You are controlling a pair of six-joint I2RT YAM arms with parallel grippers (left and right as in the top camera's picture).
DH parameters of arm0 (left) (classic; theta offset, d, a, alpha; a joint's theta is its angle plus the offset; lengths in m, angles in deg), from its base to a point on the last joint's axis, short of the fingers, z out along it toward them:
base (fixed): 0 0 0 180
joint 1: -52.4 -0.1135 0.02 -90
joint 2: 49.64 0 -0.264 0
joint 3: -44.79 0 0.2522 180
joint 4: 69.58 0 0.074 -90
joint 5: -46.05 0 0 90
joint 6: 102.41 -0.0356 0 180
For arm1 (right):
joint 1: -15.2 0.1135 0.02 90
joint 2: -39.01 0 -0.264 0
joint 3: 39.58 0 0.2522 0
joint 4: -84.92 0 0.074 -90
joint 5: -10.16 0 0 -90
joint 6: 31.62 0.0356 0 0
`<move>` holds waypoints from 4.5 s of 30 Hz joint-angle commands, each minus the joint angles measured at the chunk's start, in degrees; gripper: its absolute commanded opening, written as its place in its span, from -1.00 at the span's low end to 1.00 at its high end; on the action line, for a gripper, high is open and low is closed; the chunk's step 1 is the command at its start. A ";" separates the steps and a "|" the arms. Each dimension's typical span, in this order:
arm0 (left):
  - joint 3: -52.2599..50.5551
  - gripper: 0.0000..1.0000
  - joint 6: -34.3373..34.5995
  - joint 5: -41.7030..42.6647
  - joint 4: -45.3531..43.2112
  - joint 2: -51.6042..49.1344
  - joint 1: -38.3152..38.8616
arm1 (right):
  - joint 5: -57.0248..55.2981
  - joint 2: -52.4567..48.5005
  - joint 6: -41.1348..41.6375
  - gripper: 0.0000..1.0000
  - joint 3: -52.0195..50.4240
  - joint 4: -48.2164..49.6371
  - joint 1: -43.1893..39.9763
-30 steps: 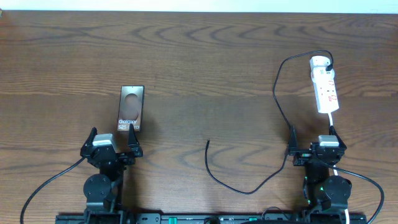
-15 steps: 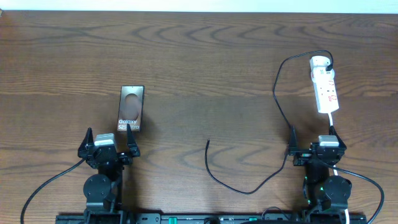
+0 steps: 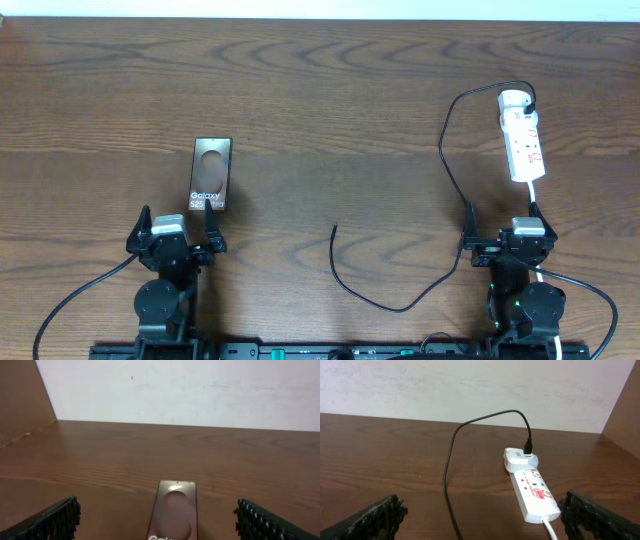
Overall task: Plug charger to phone and switch on socket
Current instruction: 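Move the left gripper over the Galaxy phone box and lower, then close the left gripper on the phone box sides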
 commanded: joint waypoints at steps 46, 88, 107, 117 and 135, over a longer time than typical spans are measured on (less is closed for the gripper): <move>82.36 0.96 1.33 8.98 55.76 -94.05 -0.24 | -0.81 0.35 -0.74 0.99 -0.04 -0.24 0.46; 77.72 0.96 -2.99 8.87 49.46 -109.57 -4.24 | -0.81 0.35 -0.74 0.99 -0.04 -0.24 0.46; 74.12 0.96 -2.49 11.15 49.40 -109.57 -4.20 | -0.81 0.35 -0.74 0.98 -0.04 -0.24 0.46; 70.86 0.96 -2.49 11.15 48.81 -109.57 -4.20 | -0.81 0.35 -0.74 0.98 -0.04 -0.24 0.46; 70.62 0.96 -0.61 8.13 46.64 -109.59 -4.20 | -0.83 0.35 -0.76 0.99 -0.04 -0.24 0.46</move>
